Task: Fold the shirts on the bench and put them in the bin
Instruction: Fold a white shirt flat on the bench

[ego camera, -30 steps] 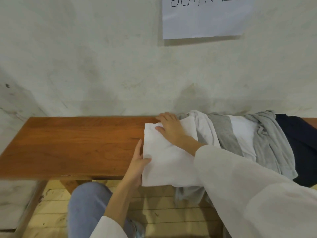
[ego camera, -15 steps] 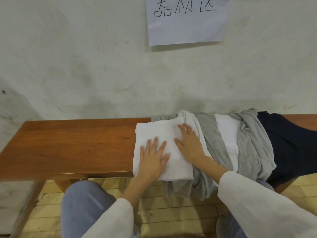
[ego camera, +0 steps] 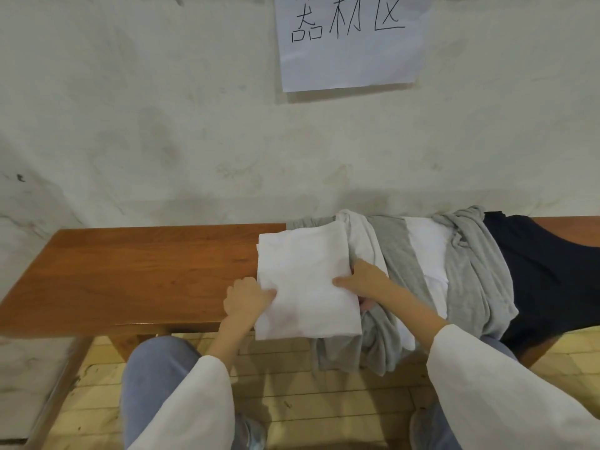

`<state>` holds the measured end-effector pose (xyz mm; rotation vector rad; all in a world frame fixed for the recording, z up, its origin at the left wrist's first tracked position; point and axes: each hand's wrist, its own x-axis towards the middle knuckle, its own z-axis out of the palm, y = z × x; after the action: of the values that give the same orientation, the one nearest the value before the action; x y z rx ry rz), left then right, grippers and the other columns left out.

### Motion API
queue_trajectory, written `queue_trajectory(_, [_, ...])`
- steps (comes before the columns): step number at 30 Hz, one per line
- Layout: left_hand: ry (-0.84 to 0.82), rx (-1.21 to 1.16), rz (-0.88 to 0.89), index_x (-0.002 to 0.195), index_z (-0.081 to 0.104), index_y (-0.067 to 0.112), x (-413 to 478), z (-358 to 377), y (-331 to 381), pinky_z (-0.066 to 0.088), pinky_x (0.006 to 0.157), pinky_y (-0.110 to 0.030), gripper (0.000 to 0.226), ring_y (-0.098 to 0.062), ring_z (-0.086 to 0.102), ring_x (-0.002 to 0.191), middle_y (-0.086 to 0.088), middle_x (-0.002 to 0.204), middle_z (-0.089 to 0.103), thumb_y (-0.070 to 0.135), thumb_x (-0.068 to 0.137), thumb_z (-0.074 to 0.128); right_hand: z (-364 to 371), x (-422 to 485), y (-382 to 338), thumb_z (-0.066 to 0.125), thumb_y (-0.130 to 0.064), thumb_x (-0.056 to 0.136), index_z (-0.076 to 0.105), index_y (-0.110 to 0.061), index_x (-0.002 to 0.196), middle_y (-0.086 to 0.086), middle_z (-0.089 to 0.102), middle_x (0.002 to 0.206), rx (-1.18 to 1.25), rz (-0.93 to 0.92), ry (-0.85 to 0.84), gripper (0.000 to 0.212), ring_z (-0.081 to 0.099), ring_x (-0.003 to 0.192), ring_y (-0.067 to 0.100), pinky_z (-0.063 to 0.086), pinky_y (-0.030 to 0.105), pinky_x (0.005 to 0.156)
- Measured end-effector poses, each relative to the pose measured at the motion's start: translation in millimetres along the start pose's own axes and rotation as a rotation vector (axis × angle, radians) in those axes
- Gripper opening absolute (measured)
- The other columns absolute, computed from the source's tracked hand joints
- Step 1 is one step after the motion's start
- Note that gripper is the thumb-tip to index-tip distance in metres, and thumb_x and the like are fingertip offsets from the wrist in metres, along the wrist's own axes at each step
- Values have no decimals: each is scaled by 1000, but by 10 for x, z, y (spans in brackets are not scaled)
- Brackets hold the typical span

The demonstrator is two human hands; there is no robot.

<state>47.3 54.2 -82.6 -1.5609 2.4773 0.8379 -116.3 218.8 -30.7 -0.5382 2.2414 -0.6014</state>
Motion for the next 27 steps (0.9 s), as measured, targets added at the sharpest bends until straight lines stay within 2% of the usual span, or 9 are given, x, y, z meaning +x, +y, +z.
queue_trajectory(2, [-78, -56, 70, 80, 53, 12, 26, -48, 7, 47, 68, -26, 26, -20, 55, 76, -5, 82, 55, 37, 86, 58, 19, -29, -35, 65, -33, 86, 32, -5, 140, 14, 48, 134, 129, 55, -60, 69, 54, 114, 35, 54, 35, 63])
queue_trajectory(4, [-129, -278, 130, 79, 53, 10, 8, -122, 28, 42, 64, -29, 21, -21, 55, 73, -6, 80, 56, 28, 90, 53, 45, -36, -36, 68, -25, 85, 38, -4, 137, 12, 51, 132, 351, 76, -101, 64, 54, 114, 31, 54, 39, 74])
queue_trajectory(8, [-302, -930, 39, 108, 57, 14, -161, -288, 11, 52, 69, -32, 18, -25, 64, 94, -6, 104, 65, 25, 97, 48, 111, -111, -42, 65, -20, 84, 56, -11, 119, 10, 66, 110, 828, 61, -210, 37, 63, 96, 25, 59, 37, 74])
queue_trajectory(10, [-399, -1051, -19, 121, 53, 11, -189, -334, -57, 54, 68, -35, 29, -29, 63, 100, -11, 113, 63, 26, 96, 54, 118, -141, -59, 63, -21, 83, 57, -12, 117, 14, 66, 111, 957, 75, -254, 36, 62, 101, 30, 55, 45, 87])
queue_trajectory(12, [-449, -1125, -36, 137, 40, 11, -194, -389, -95, 56, 65, -35, 49, -31, 62, 105, -10, 126, 56, 16, 92, 60, 89, -175, -73, 60, -21, 83, 57, -11, 115, 15, 65, 106, 1027, 81, -234, 33, 60, 98, 32, 55, 41, 78])
queue_trajectory(15, [-561, -1242, 35, 149, 17, 35, -203, -507, -37, 58, 62, -35, 85, -33, 60, 112, 0, 134, 39, -7, 87, 57, 7, -262, -60, 56, -18, 83, 59, -9, 102, 13, 64, 93, 1099, 57, -135, 20, 60, 85, 28, 51, 33, 71])
queue_trajectory(18, [-715, -1225, 174, 148, 26, 27, -279, -717, 261, 59, 74, -35, 87, -31, 58, 117, -2, 138, 43, -16, 79, 56, -166, -436, 6, 53, -17, 87, 60, -6, 92, 11, 64, 78, 1175, 5, -58, 14, 60, 73, 24, 49, 29, 62])
queue_trajectory(22, [-860, -1040, 376, 122, 61, 16, -508, -811, 971, 55, 83, -28, 56, -17, 66, 102, -9, 126, 61, -16, 78, 48, -580, -822, 401, 54, -18, 85, 61, -7, 85, 8, 66, 73, 1338, -63, 76, 13, 63, 68, 23, 49, 30, 60])
queue_trajectory(27, [-954, -739, 531, 144, 36, 11, -890, -363, 1977, 51, 87, -24, 73, -14, 60, 111, -5, 141, 47, -17, 78, 48, -1065, -1533, 1265, 49, -15, 86, 62, -6, 89, 10, 66, 76, 1478, -109, 309, 16, 66, 67, 24, 53, 29, 60])
